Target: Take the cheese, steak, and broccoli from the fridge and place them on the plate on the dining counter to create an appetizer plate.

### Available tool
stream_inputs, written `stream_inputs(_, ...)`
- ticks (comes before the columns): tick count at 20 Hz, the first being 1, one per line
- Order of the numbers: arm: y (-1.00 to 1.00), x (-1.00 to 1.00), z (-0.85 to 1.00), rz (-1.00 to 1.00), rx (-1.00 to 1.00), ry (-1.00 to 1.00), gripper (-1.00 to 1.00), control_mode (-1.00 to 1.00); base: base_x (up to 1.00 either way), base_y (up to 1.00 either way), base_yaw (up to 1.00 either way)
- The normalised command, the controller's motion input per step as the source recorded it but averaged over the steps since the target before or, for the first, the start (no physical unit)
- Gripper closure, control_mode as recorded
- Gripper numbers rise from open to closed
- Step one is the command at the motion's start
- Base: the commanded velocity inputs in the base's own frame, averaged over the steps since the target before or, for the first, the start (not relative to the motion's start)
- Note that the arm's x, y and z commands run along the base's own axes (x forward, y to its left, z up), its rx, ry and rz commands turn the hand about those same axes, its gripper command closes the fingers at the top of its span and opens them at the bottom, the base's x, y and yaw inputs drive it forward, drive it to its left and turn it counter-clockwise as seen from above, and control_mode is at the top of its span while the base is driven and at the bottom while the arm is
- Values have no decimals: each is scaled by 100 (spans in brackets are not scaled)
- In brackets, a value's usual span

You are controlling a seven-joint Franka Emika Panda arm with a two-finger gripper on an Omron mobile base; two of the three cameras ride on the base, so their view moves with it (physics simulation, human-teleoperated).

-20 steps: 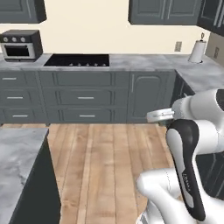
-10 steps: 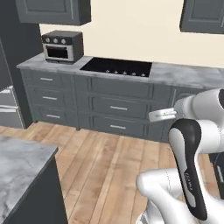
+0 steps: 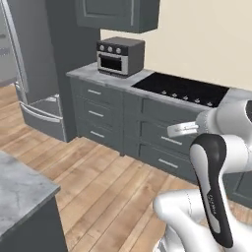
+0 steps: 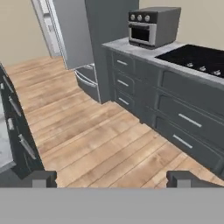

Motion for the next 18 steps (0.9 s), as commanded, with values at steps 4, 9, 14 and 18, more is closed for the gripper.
stream_inputs(4, 0, 0, 0, 0, 0, 0, -100, 100, 100, -12, 48)
stream_inputs(9, 0, 0, 0, 0, 0, 0, -100, 100, 100, 4, 41)
stream_inputs(14, 0, 0, 0, 0, 0, 0, -100, 100, 100, 2, 38)
stream_inputs(18, 0, 0, 0, 0, 0, 0, -100, 100, 100, 0, 39)
